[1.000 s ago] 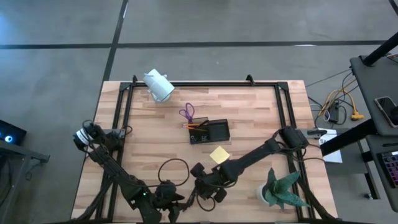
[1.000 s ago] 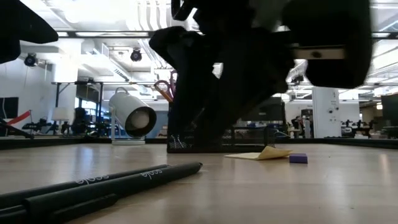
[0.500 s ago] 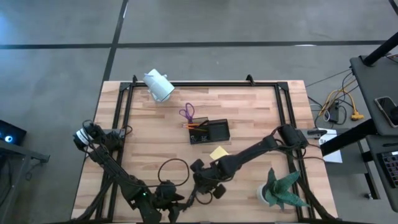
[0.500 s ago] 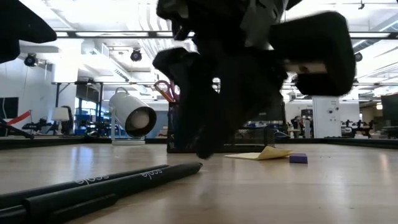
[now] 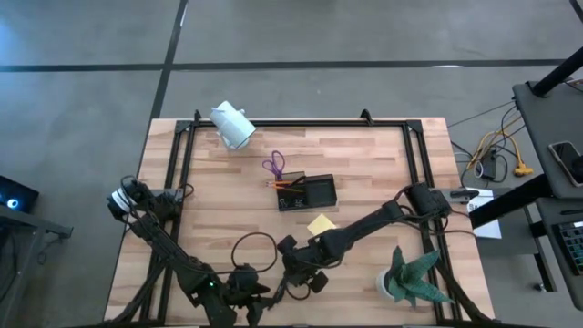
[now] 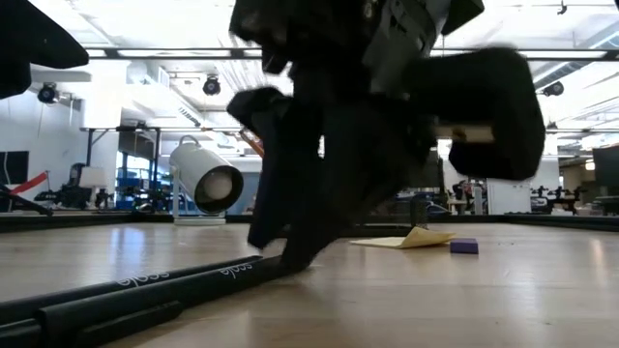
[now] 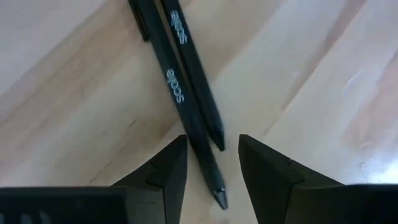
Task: Pick and place office supplies into organizer
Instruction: Put the right black pen into the black desk organizer
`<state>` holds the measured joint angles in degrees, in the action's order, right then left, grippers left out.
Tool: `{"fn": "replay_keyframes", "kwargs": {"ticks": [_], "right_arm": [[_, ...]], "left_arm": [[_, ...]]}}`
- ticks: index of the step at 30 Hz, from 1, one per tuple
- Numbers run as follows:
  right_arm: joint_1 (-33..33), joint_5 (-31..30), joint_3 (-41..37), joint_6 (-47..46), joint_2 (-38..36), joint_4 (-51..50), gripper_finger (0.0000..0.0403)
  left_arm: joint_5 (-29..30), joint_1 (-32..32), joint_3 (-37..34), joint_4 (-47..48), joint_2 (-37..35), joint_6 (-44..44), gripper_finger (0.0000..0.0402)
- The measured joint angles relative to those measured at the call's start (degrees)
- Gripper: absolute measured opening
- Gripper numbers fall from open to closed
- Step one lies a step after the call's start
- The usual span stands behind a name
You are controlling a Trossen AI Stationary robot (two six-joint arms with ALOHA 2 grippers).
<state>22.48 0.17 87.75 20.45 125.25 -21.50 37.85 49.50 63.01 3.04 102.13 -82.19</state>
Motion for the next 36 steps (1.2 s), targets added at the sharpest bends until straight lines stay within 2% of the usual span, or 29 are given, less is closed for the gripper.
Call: {"fn": "replay_keyframes", "kwargs": {"ticks": [9, 17, 20, 31, 36], "right_arm": [[0.0, 0.3, 0.4, -3.3, 1.1, -0.8, 0.0137], [-0.2, 1.5, 0.5, -10.0, 0.7, -6.2, 0.0131], [-0.4, 3.0, 0.5, -10.1, 0.7, -6.2, 0.0119], [-0.3, 3.6, 0.5, -13.3, 0.8, -6.4, 0.0051], [-0.3, 3.5, 0.5, -15.5, 0.8, -6.6, 0.0033]], "left_arm": [[0.0, 0.0, 0.0, -0.9, 0.0, 0.0, 0.0184], [0.0, 0.0, 0.0, -0.9, 0.0, 0.1, 0.0184], [0.0, 0.0, 0.0, -0.8, 0.0, 0.1, 0.0184], [0.0, 0.0, -0.1, -0.9, 0.0, 0.1, 0.0184], [0.0, 0.0, -0.1, -1.0, 0.0, 0.1, 0.0184]]}}
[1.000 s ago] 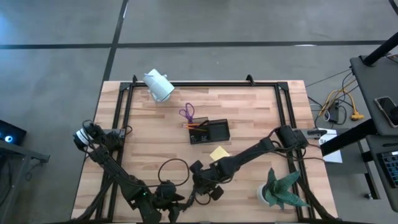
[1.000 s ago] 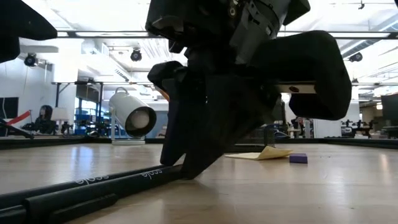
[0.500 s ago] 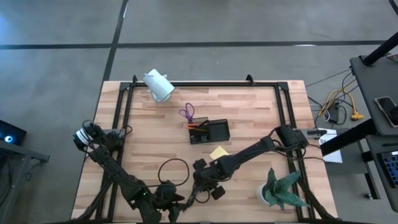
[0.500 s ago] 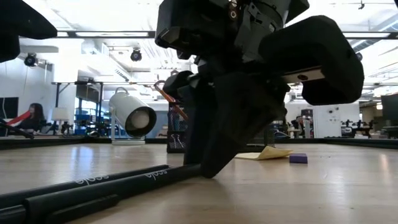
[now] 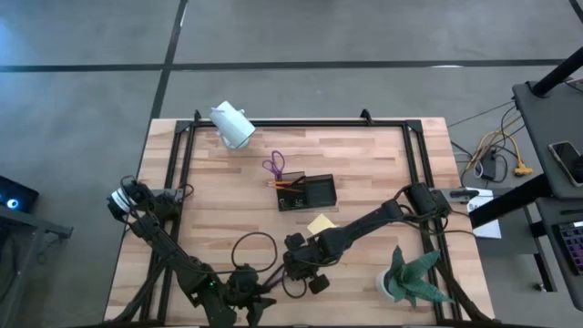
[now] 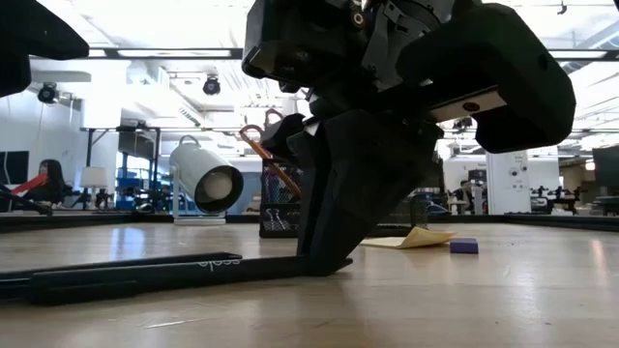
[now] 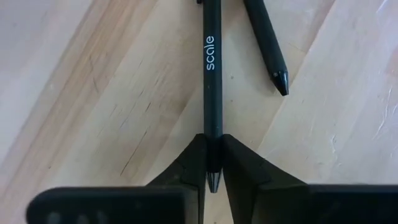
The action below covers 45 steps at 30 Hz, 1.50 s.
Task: Pick and place office supplies into organizer
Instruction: Put the right black pen into the black desk organizer
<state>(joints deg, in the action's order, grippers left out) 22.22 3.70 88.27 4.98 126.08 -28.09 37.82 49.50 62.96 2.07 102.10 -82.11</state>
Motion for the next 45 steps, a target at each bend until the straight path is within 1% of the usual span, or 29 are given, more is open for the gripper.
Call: {"fn": "replay_keyframes", "kwargs": {"ticks": [9, 13, 18, 26, 29, 34, 41, 45], "right_arm": [[0.3, 1.8, 2.0, -6.4, -0.3, -1.8, 0.0028], [0.9, 0.8, 4.1, -8.6, -2.2, -2.2, 0.0027], [1.4, -3.9, 4.4, -12.0, -5.0, -2.2, 0.0027], [2.3, -12.3, 4.3, -19.4, -9.0, -9.5, 0.0026], [3.2, -16.7, 4.3, -22.9, -11.4, -10.7, 0.0026], [5.3, -23.0, 4.3, -26.9, -15.2, -11.8, 0.0026], [7.2, -26.4, 4.3, -30.7, -15.8, -15.4, 0.0026], [8.1, -27.6, 4.3, -31.6, -15.7, -15.5, 0.0026]], "left_arm": [[0.0, 0.0, 0.0, -0.1, 0.0, 0.1, 0.0184], [0.1, 0.0, 0.3, 0.0, -0.7, 2.7, 0.0184], [3.0, 0.0, 0.3, 1.5, -4.2, 7.6, 0.0184], [11.1, 0.0, 0.1, 8.8, -13.7, 17.6, 0.0184], [11.1, 0.0, -0.6, 10.6, -15.8, 23.5, 0.0184], [9.7, 0.0, -1.2, 11.1, -16.1, 35.3, 0.0184], [9.8, -0.2, -1.2, 11.0, -16.2, 44.5, 0.0184], [10.6, -0.4, -1.2, 11.1, -16.2, 47.2, 0.0184]]}}
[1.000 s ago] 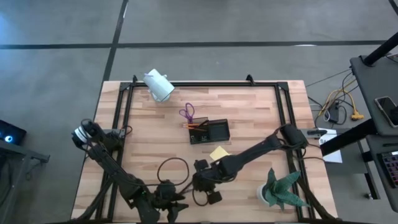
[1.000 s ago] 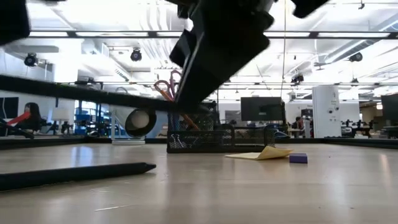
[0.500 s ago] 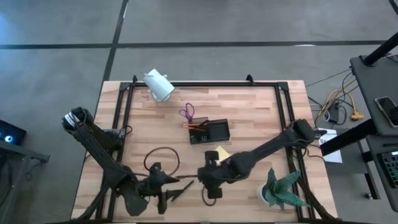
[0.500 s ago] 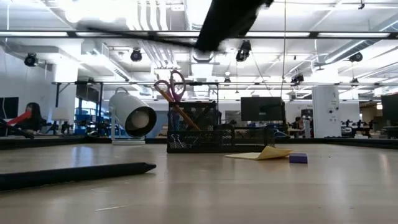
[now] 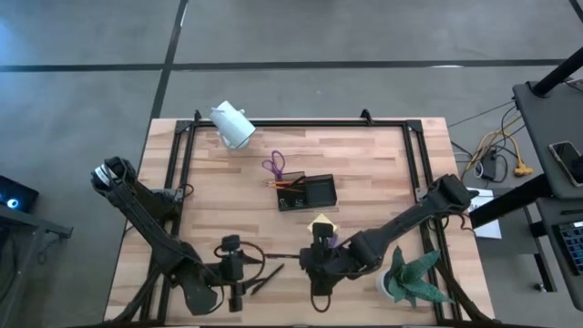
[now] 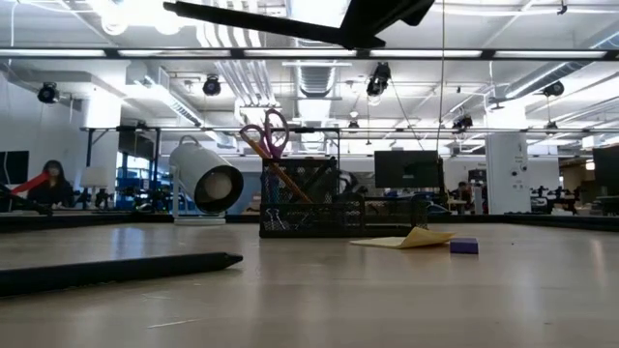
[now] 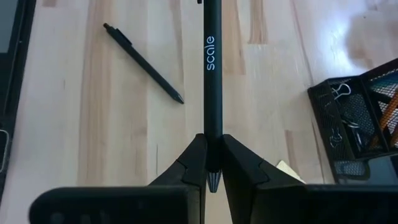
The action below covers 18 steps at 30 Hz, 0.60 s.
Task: Pick and place office supplies into organizer
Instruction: Put the right black pen into the black desk organizer
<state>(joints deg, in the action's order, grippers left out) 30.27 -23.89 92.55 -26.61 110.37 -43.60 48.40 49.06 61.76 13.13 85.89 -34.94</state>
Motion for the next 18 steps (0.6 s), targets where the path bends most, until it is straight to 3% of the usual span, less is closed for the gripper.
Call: {"fn": "replay_keyframes", "kwargs": {"ticks": [9, 18], "right_arm": [[0.2, -0.3, 0.0, 0.2, 0.1, -0.1, 0.0026], [0.4, -0.3, 0.0, 1.1, 0.1, 0.0, 0.0026]], "left_arm": [[-0.6, -1.9, -0.3, 7.2, 0.2, 2.6, 0.0184], [-2.2, -6.1, -0.4, 8.5, 0.2, 7.2, 0.0184]]}}
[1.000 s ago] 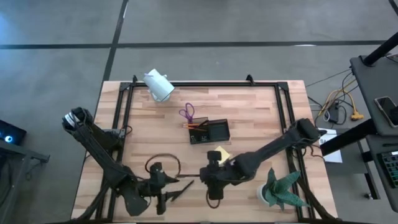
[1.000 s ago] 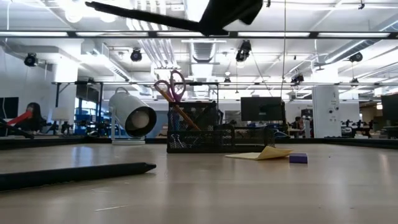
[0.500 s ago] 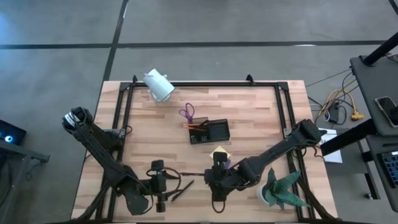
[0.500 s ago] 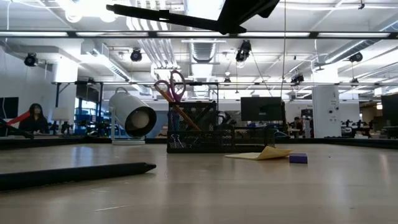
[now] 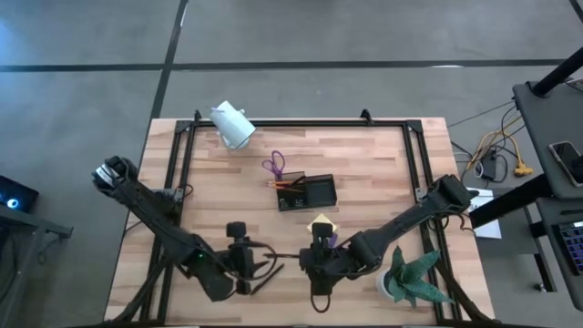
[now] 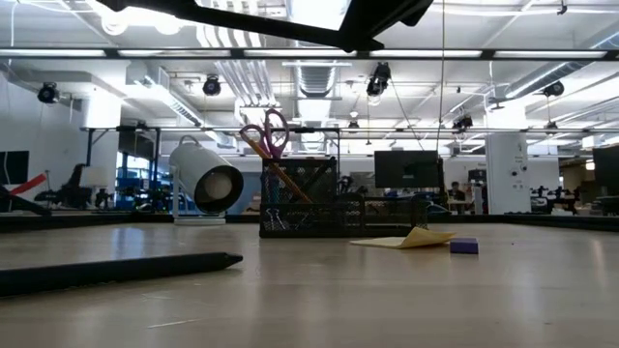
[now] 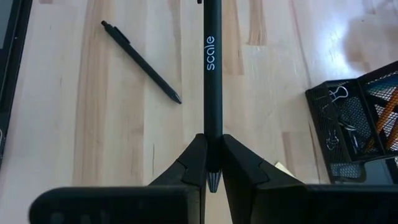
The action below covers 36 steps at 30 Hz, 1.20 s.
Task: Pick and place office supplies into organizer
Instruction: Put the right black pen into the black desk organizer
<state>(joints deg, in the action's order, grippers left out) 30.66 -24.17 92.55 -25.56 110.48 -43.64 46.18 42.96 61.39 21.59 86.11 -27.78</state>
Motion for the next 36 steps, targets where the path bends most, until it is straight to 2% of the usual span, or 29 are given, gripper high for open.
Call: {"fn": "replay_keyframes", "kwargs": {"ticks": [6, 14, 24, 28, 36], "right_arm": [[0.1, 0.1, 0.0, 0.0, 0.0, 0.0, 0.0026], [0.1, 0.1, 0.0, 0.0, 0.0, 0.1, 0.0026], [0.1, 0.1, 0.0, 0.0, 0.0, 0.3, 0.0027], [0.1, 0.1, 0.0, 0.0, 0.0, 0.3, 0.0027], [0.1, 0.2, 0.0, 0.1, 0.0, 0.2, 0.0027]], "left_arm": [[-6.9, -2.4, 0.0, -0.1, 0.2, 0.3, 0.0184], [-9.2, -3.3, 0.0, -2.2, 1.7, 1.8, 0.0184], [-9.2, -3.9, 0.0, -4.7, 1.7, 1.3, 0.0183], [-9.3, -4.0, 0.0, -4.9, 1.7, 1.2, 0.0159], [-11.6, -4.0, 0.0, -5.7, 1.8, 1.2, 0.0079]]}}
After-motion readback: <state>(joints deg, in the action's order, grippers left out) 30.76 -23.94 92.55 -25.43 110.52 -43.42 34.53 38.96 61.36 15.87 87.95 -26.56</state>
